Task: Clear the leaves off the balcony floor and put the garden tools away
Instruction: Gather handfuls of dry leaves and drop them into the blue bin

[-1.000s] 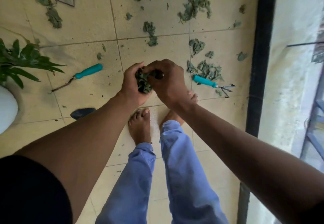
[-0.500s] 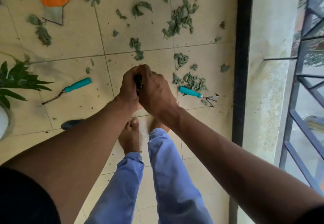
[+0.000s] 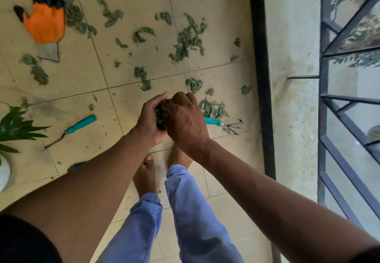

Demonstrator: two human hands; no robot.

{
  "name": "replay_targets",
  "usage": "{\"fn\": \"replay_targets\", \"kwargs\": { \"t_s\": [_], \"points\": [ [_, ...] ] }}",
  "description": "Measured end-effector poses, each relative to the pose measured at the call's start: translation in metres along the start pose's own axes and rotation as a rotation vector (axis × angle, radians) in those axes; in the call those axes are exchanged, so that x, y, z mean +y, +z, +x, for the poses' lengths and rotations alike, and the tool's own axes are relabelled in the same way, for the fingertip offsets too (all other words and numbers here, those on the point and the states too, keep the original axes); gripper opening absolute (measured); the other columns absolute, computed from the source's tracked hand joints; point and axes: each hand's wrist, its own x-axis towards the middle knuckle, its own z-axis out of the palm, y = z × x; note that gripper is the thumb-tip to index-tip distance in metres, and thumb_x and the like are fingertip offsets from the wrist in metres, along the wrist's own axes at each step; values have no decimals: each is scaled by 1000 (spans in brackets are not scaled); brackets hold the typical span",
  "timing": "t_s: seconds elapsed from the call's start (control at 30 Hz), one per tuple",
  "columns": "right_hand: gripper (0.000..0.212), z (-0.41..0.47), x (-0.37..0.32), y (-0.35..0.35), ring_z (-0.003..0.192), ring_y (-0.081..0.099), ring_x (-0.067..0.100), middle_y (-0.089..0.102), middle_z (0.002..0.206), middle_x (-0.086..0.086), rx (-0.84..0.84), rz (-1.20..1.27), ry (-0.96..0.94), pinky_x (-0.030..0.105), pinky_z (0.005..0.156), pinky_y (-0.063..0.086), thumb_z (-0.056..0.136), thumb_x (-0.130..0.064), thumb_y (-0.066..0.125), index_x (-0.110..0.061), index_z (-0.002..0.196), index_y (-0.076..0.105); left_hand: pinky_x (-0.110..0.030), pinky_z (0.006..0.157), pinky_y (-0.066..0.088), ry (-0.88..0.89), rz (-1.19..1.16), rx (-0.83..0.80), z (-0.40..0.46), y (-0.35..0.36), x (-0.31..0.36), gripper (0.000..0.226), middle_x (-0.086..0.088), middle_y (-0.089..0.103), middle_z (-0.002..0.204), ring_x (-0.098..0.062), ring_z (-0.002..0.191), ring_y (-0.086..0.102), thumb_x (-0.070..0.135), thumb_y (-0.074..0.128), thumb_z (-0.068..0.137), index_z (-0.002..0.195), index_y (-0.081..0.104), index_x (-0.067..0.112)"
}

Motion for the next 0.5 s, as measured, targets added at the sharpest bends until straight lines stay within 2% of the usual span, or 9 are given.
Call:
{"fn": "replay_targets", "kwargs": {
  "t_s": [0.07, 0.13, 0.27, 0.33, 0.43, 0.5],
  "points": [
    [24, 2, 9, -7, 89, 49, 27, 63, 89, 5, -90, 18, 31, 40, 68, 48, 78, -8, 67, -14, 99, 75, -40, 93, 52, -28, 8, -44, 0, 6, -1, 33, -10, 73, 99, -28, 99, 72, 42, 58, 98, 90, 76, 15],
    [23, 5, 19, -14, 87, 50, 26, 64, 87, 1, -109, -26, 36, 40, 67, 48, 81, -12, 64, -19, 101, 73, -35, 83, 55, -47, 8, -70, 3, 11, 3, 36, -8, 74, 90, -24, 89, 73, 39, 57, 100, 80, 77, 16],
    [15, 8, 34, -23, 86, 53, 26, 60, 96, 5, 15, 26, 57, 38, 62, 49, 87, -17, 68, -15, 102, 66, -34, 82, 48, -61, 51, -82, 14, 23, 10, 20, -6, 69, 97, -21, 93, 67, 35, 65, 89, 91, 75, 17],
    [17, 10, 43, -22, 87, 55, 26, 58, 101, 7, 60, 66, 41, 36, 60, 48, 90, -19, 62, -14, 106, 63, -33, 80, 50, -59, 52, -75, 24, 24, 13, 20, -6, 69, 96, -21, 92, 67, 34, 69, 84, 94, 73, 17],
    [24, 11, 71, -5, 88, 55, 25, 58, 101, 6, 109, 121, 90, 35, 63, 47, 89, -16, 49, -14, 107, 64, -27, 68, 57, -121, -17, -82, 48, 16, 17, 18, -5, 64, 84, -20, 81, 67, 30, 69, 91, 83, 65, 14],
    [26, 8, 100, 15, 90, 55, 24, 61, 100, 5, 59, 90, 179, 36, 65, 48, 86, -11, 51, -16, 107, 65, -23, 60, 57, -169, -25, -66, 65, 8, 19, 24, -4, 59, 82, -18, 77, 66, 31, 67, 93, 76, 62, 14]
  ]
}}
